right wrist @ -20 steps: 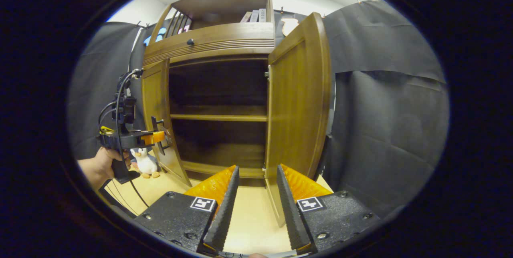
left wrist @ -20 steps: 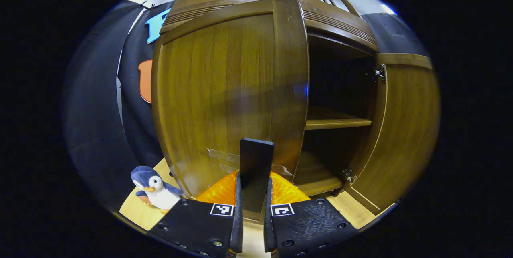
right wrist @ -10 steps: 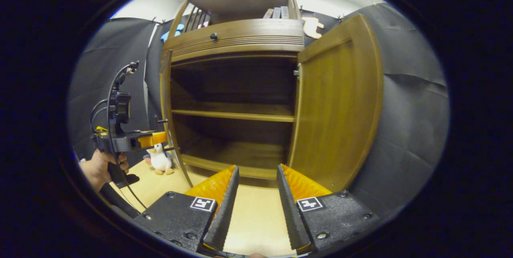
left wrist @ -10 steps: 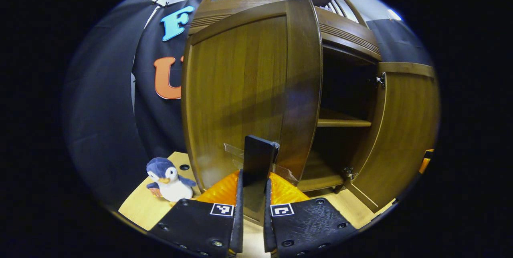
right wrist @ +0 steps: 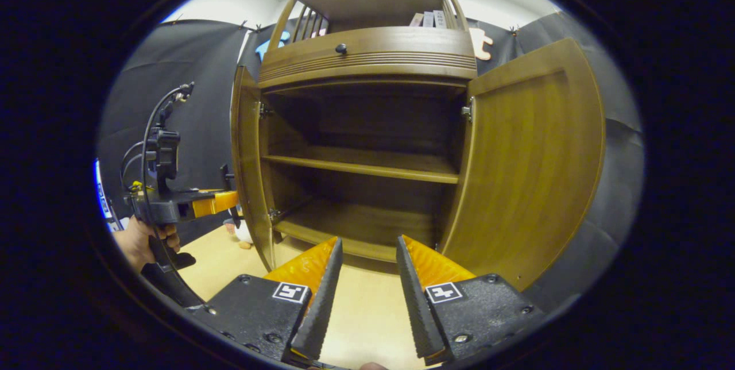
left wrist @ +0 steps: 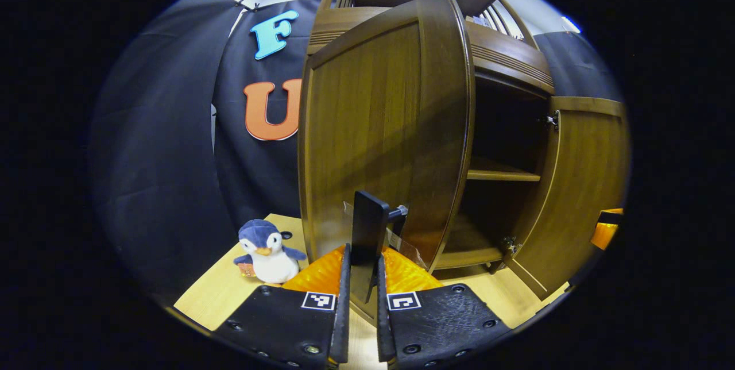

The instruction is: Open the right door of the double-door shoe cabinet with the right hand, and open the left door with the left hand.

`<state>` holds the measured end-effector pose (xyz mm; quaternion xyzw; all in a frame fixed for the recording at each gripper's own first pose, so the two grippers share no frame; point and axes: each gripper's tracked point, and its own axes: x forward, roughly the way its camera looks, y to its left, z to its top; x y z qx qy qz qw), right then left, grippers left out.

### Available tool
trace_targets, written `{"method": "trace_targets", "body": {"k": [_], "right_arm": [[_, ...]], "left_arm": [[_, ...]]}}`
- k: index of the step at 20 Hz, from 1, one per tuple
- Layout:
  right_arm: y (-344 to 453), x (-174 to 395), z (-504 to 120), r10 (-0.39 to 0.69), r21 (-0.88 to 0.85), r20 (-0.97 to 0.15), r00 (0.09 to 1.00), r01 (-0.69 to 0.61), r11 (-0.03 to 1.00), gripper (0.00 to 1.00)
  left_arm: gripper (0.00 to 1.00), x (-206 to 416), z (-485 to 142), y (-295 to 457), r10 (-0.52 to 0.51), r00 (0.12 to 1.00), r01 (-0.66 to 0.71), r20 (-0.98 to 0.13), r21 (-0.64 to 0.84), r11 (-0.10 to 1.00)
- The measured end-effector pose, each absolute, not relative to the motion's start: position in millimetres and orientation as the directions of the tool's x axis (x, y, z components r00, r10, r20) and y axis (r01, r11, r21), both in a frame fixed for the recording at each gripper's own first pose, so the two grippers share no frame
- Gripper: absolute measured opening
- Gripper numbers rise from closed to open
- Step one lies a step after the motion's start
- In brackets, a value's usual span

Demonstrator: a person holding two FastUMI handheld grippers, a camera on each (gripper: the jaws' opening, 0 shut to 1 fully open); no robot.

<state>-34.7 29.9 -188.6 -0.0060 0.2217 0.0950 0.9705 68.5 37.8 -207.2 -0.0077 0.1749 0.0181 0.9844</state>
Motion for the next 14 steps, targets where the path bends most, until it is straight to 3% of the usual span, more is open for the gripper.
{"method": "trace_targets", "body": {"k": [14], "right_arm": [[51.2,-11.5,-189.9,0.204,0.052,-0.419,0.885,-0.201,0.978,0.63]], "left_arm": [[0.18,45.2,-205.4,92.0,0.097,0.925,-0.098,-0.367,0.017,0.995]]}}
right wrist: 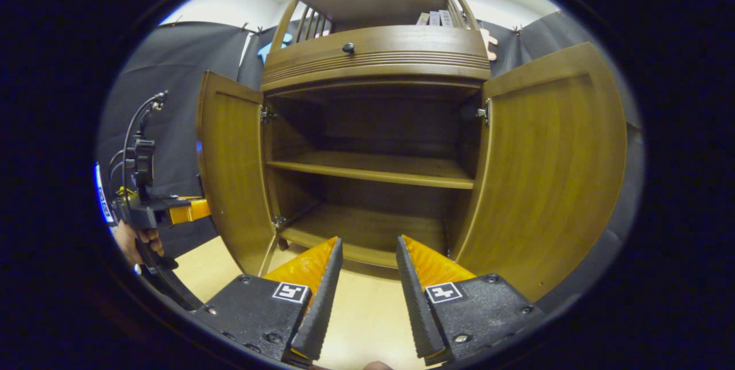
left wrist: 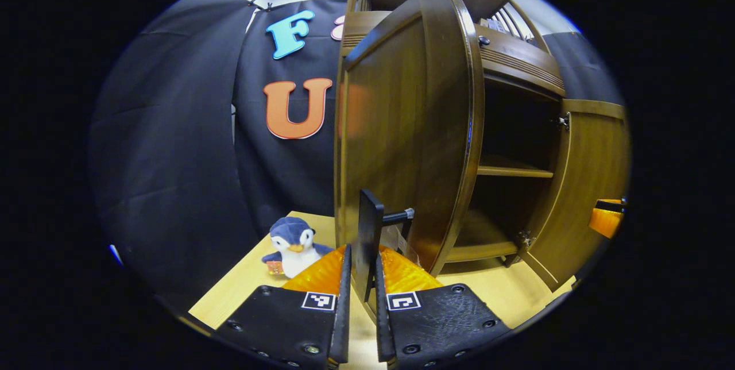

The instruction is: Open the right door of the double-door shoe cabinet with the right hand, and open the left door with the left hand.

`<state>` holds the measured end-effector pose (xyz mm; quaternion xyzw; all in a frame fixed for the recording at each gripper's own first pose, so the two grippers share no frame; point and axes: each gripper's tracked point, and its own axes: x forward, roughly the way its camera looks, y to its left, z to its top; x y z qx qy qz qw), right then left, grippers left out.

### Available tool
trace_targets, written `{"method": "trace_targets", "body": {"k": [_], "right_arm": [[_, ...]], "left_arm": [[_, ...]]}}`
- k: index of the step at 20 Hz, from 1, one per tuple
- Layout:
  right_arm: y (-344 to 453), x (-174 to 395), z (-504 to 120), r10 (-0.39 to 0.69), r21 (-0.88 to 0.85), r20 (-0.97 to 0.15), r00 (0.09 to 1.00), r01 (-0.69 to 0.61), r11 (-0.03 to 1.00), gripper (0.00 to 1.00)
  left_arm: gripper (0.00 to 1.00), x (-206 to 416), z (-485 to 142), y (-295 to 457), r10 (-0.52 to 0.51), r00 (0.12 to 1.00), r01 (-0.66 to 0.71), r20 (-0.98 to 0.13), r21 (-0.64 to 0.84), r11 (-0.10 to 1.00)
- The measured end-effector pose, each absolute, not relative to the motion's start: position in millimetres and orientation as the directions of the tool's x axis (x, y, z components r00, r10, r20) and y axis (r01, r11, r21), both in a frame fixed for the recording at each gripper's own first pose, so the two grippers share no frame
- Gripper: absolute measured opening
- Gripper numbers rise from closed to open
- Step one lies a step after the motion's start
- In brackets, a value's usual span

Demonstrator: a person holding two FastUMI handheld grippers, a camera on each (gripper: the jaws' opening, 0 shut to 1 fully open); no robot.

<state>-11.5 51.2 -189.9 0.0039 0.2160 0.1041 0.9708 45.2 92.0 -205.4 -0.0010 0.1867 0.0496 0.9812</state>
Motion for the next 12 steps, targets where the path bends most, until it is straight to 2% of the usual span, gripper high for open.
{"method": "trace_targets", "body": {"k": [1,2,3,4,5,6,7,12], "right_arm": [[52.7,-10.2,-190.8,0.206,0.056,-0.419,0.884,-0.201,0.978,0.6],[55.8,-8.4,-191.3,0.213,0.061,-0.421,0.882,-0.206,0.977,0.63],[58.7,-6.4,-191.3,0.215,0.062,-0.42,0.882,-0.209,0.976,0.63],[61.4,-3.7,-190.8,0.22,0.063,-0.418,0.881,-0.214,0.975,0.63],[63.1,-1.1,-190.0,0.22,0.06,-0.416,0.882,-0.215,0.975,0.63],[65.5,0.4,-189.0,0.224,0.061,-0.412,0.883,-0.219,0.974,0.63],[68.4,1.8,-190.4,0.227,0.06,-0.411,0.883,-0.222,0.973,0.63],[77.3,8.3,-192.0,0.234,0.05,-0.411,0.881,-0.235,0.971,0.61]], "left_arm": [[0.18,43.8,-204.1,96.7,0.104,0.925,-0.104,-0.366,0.021,0.994],[0.27,42.7,-202.3,103.4,0.113,0.925,-0.109,-0.362,0.03,0.994],[0.27,42.4,-202.6,108.6,0.122,0.924,-0.117,-0.361,0.037,0.992],[0.18,41.5,-201.8,114.7,0.13,0.924,-0.125,-0.36,0.039,0.991],[0.27,40.3,-200.7,119.4,0.139,0.923,-0.134,-0.359,0.039,0.99],[0.18,40.4,-200.2,123.4,0.144,0.922,-0.14,-0.359,0.038,0.989],[0.15,39.3,-198.6,128.7,0.154,0.922,-0.149,-0.356,0.041,0.988],[0.12,38.0,-198.5,136.4,0.137,0.924,-0.138,-0.357,0.024,0.99]]}}
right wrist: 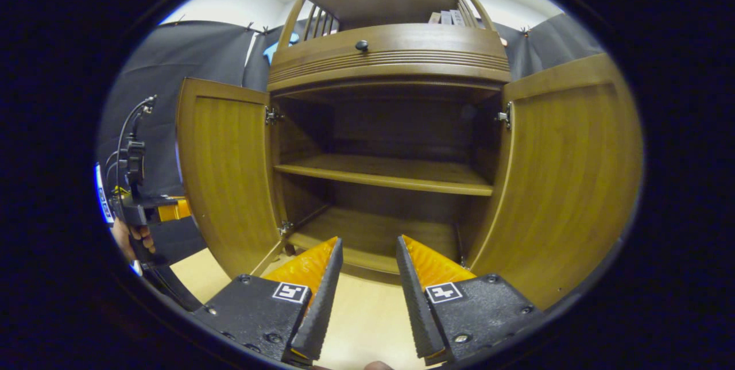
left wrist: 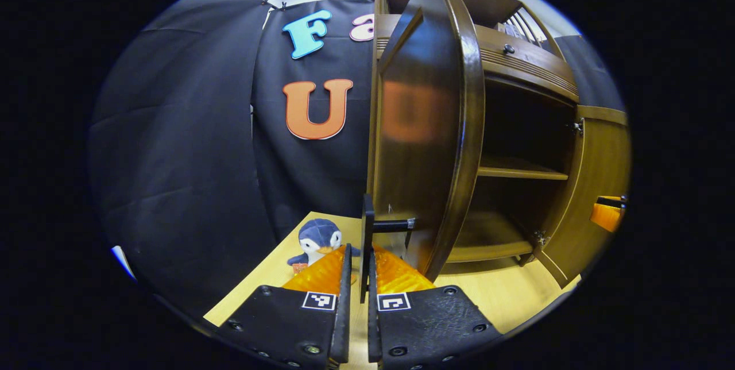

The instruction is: Open the right door of the double-door shoe cabinet with the right hand, and open the left door with the left hand.

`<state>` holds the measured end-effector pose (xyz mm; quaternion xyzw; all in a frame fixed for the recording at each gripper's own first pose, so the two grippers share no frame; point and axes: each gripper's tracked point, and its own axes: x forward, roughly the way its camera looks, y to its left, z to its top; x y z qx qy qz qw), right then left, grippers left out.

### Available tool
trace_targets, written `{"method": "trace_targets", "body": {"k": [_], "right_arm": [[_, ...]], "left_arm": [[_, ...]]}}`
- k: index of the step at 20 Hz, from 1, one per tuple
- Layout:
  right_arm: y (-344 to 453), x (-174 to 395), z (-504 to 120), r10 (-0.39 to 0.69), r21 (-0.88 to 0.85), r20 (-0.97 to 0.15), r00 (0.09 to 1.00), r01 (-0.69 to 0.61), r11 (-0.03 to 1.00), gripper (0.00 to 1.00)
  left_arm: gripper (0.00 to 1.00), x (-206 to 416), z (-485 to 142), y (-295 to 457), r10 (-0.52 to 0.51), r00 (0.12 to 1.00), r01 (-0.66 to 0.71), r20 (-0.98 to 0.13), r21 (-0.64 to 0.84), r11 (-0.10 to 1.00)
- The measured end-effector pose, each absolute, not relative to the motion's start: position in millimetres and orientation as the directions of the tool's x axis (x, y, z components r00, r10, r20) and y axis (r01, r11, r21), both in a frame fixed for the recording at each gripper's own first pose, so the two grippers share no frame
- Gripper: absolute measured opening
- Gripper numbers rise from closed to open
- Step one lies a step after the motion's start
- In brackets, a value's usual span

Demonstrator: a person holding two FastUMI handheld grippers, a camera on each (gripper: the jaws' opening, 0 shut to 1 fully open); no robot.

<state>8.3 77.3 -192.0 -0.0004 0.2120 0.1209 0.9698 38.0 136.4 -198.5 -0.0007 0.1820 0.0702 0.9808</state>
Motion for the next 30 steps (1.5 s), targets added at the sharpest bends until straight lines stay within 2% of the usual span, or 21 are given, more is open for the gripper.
{"method": "trace_targets", "body": {"k": [8,14,21,30], "right_arm": [[76.8,11.3,-189.7,0.223,0.035,-0.399,0.889,-0.229,0.973,0.63],[78.9,14.0,-186.1,0.234,0.038,-0.393,0.889,-0.238,0.97,0.63],[77.8,17.7,-182.9,0.238,0.045,-0.388,0.89,-0.24,0.97,0.61],[72.5,22.5,-180.3,0.244,0.058,-0.383,0.891,-0.241,0.969,0.63]], "left_arm": [[0.12,29.0,-194.5,148.3,0.107,0.928,-0.117,-0.356,-0.007,0.993],[0.12,18.7,-189.4,167.2,0.141,0.928,-0.151,-0.344,-0.003,0.988],[0.12,-2.0,-174.1,204.9,0.266,0.912,-0.261,-0.311,0.059,0.963],[0.12,-9.6,-170.6,183.0,0.244,0.922,-0.226,-0.302,0.095,0.97]]}}
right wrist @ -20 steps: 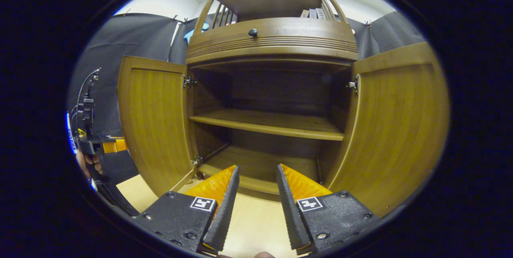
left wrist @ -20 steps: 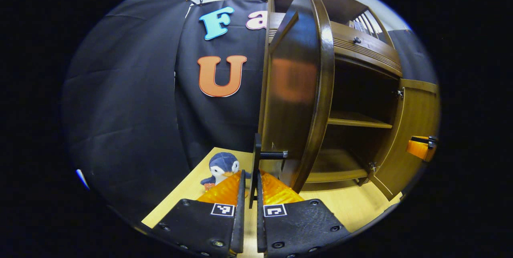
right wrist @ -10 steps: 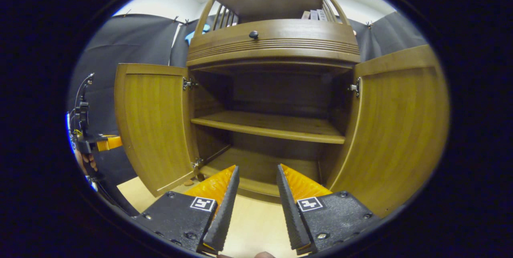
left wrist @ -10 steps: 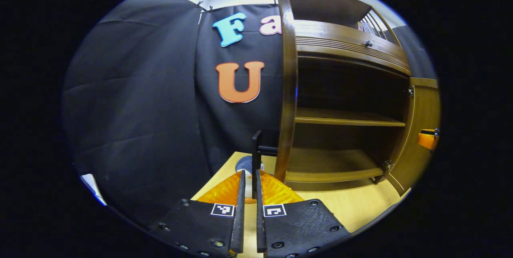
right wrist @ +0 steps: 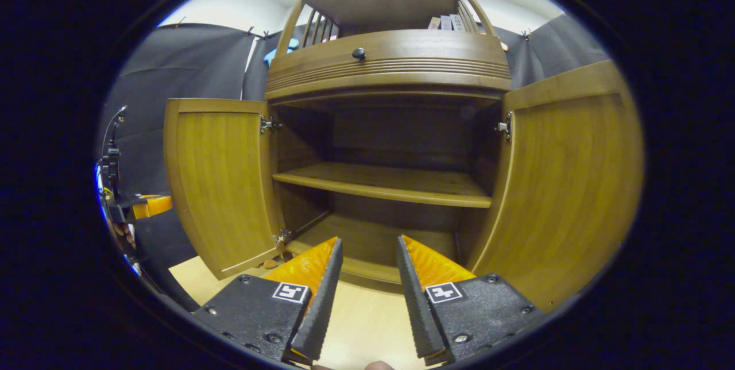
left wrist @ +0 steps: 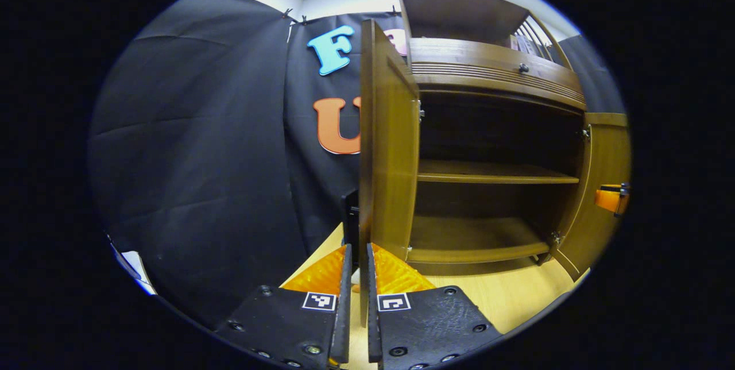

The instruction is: Open the right door of the double-door shoe cabinet with the right hand, and open the left door with the left hand.

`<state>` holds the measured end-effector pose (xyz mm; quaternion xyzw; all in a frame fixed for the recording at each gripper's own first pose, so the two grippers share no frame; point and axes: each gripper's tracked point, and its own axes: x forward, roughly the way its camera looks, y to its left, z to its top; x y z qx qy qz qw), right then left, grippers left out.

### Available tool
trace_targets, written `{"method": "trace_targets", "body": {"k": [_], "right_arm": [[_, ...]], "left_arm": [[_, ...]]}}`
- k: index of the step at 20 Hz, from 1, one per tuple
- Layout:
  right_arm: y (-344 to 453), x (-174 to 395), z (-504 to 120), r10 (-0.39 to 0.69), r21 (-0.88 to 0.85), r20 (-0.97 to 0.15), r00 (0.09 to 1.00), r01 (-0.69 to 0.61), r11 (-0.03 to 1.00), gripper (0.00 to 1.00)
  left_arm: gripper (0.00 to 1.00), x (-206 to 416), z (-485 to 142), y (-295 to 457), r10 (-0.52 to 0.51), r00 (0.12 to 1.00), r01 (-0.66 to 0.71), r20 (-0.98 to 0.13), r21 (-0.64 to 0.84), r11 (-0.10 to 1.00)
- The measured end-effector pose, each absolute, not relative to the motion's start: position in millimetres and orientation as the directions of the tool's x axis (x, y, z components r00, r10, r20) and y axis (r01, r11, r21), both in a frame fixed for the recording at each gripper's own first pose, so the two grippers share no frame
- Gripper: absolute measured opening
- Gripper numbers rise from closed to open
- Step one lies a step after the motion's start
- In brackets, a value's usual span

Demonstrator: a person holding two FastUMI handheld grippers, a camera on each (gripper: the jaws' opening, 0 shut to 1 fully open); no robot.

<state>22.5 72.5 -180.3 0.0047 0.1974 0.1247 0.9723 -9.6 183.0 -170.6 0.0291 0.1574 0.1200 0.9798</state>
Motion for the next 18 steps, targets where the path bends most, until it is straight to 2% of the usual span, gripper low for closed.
{"method": "trace_targets", "body": {"k": [6,8,11,12,13,15,16,17,18], "right_arm": [[63.8,18.1,-180.6,0.23,0.061,-0.378,0.897,-0.224,0.973,0.63],[58.7,17.3,-179.9,0.22,0.06,-0.375,0.901,-0.214,0.975,0.63],[51.4,15.2,-178.1,0.203,0.057,-0.369,0.907,-0.196,0.979,0.63],[48.5,14.3,-176.7,0.194,0.056,-0.366,0.91,-0.187,0.981,0.61],[46.1,14.1,-175.1,0.185,0.055,-0.36,0.914,-0.177,0.983,0.63],[41.0,14.0,-173.2,0.166,0.056,-0.352,0.921,-0.157,0.986,0.62],[37.5,13.5,-171.8,0.157,0.056,-0.347,0.925,-0.146,0.988,0.63],[34.5,13.4,-169.2,0.146,0.055,-0.341,0.929,-0.135,0.989,0.63],[30.5,13.2,-167.2,0.133,0.054,-0.334,0.933,-0.121,0.991,0.63]], "left_arm": [[0.12,-9.1,-178.0,158.9,0.218,0.922,-0.194,-0.32,0.105,0.975],[0.16,-3.4,-179.4,147.0,0.191,0.925,-0.167,-0.327,0.101,0.981],[0.39,2.1,-177.5,126.0,0.156,0.935,-0.126,-0.318,0.111,0.986],[0.39,3.1,-176.5,117.6,0.136,0.94,-0.107,-0.313,0.109,0.988],[0.44,7.6,-175.8,109.8,0.121,0.944,-0.093,-0.307,0.104,0.99],[0.68,9.4,-173.7,94.2,0.093,0.949,-0.069,-0.302,0.087,0.994],[0.63,13.1,-173.8,85.6,0.074,0.951,-0.053,-0.302,0.076,0.996],[0.72,15.4,-172.8,78.7,0.066,0.953,-0.047,-0.297,0.069,0.997],[0.67,18.3,-172.2,72.5,0.055,0.954,-0.039,-0.294,0.059,0.997]]}}
